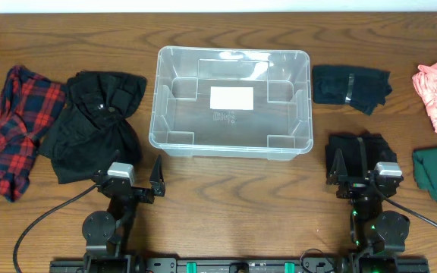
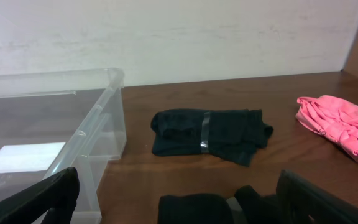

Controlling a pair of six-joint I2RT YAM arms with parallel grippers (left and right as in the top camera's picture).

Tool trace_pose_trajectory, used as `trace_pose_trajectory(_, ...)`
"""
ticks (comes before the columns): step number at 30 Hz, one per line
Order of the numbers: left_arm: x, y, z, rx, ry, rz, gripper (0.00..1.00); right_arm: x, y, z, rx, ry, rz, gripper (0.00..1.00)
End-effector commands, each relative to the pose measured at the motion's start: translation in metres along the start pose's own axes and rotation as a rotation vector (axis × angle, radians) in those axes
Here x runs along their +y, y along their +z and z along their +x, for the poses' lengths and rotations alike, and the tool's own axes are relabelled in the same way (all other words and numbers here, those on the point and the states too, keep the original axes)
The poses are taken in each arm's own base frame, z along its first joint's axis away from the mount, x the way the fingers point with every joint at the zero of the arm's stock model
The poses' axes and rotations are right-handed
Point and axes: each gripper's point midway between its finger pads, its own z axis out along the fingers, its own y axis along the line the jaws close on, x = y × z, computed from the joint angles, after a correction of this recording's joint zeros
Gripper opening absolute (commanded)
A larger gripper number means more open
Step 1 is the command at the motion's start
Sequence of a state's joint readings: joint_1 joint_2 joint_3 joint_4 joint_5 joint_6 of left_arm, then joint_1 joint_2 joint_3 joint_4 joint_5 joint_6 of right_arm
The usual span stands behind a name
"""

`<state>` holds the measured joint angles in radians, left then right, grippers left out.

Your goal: Pack container

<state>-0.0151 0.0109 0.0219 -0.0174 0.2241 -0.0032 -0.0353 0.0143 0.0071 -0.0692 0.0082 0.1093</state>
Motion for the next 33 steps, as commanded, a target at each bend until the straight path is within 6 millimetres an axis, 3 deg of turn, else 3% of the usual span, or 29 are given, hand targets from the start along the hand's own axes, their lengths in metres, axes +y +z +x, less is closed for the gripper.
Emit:
trace_pose_trajectory(1, 0.0002, 0.0009, 0.0149, 0.042, -0.009, 0.002, 0.98, -0.0008, -0.0004, -0.0004, -0.004, -0.014, 0.006, 0.99)
trace_pose_trajectory(28, 0.0002, 0.0009, 0.0149, 0.042, -0.009, 0.002, 0.98, -0.0008, -0.0003, -0.0003, -0.004, -0.014, 0.006, 0.99)
trace_pose_trajectory(33, 0.0092, 0.0007, 0.0117, 0.029, -0.004, -0.051, 0.98, -0.0009, -0.0004, -0.0004, -0.004, -0.014, 0.006, 0.99)
